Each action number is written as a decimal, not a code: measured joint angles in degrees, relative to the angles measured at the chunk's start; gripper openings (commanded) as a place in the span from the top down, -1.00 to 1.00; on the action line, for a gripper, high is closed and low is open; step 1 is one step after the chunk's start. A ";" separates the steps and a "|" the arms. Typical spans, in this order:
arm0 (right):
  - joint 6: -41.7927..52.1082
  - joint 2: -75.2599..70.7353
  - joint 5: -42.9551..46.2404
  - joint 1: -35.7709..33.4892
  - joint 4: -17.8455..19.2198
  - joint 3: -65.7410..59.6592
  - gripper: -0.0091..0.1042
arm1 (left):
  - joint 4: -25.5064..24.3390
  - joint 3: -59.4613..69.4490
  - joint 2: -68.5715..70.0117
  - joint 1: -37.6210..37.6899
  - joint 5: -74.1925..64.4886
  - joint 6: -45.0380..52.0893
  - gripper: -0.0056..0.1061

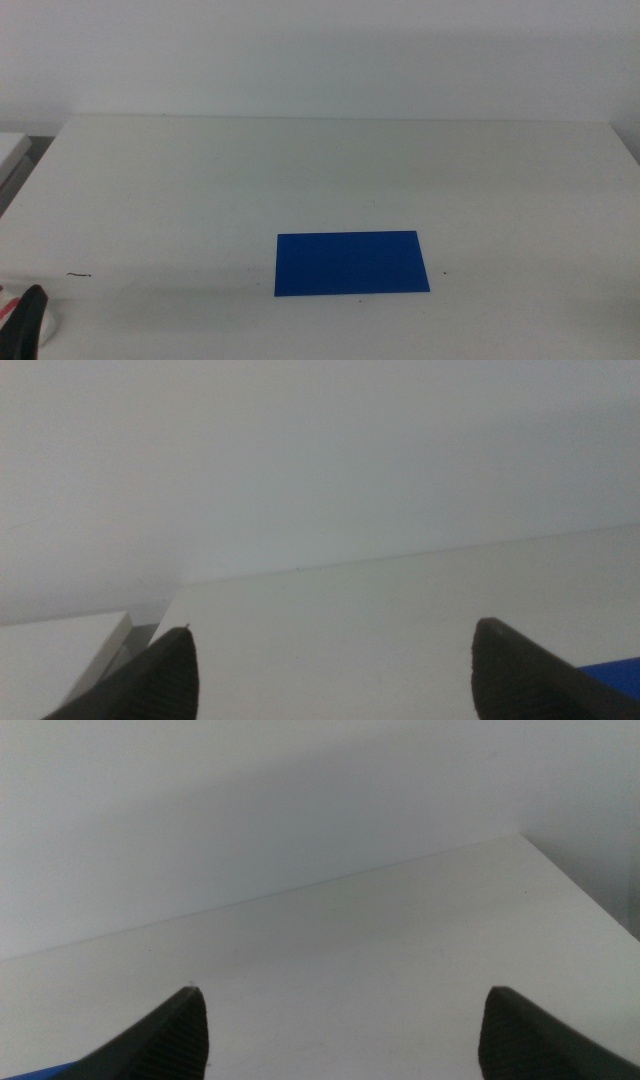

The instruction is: Use one arm to grab the shoe from the table and place it on the mat.

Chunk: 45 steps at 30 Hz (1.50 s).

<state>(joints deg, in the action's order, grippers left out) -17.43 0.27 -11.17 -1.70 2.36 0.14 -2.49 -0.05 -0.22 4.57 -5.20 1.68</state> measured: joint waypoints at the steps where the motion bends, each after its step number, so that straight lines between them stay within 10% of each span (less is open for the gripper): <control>1: 0.00 0.00 0.00 0.00 0.00 0.00 -0.56 | 0.00 0.00 0.00 -0.27 0.00 -0.32 -0.78; 11: 0.00 0.00 0.00 0.00 0.00 0.00 -0.56 | 2.81 -26.34 -28.65 -13.95 -20.63 -2.55 -0.78; 20: 0.00 0.00 0.00 0.00 0.00 0.00 -0.56 | 3.19 -47.59 -51.69 -26.11 -45.11 -28.72 -0.78; 30: 0.00 0.00 0.00 0.00 0.00 0.00 -0.56 | 2.84 -50.63 -71.88 -26.75 -52.42 -45.17 -0.78; 45: 0.00 0.00 0.00 0.00 0.00 0.00 -0.56 | 5.60 -50.76 -87.92 -26.75 -42.72 -45.41 -0.78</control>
<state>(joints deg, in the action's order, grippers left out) -17.43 0.27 -11.17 -1.70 2.36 0.14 3.11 -50.80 -88.14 -22.18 -47.92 -43.73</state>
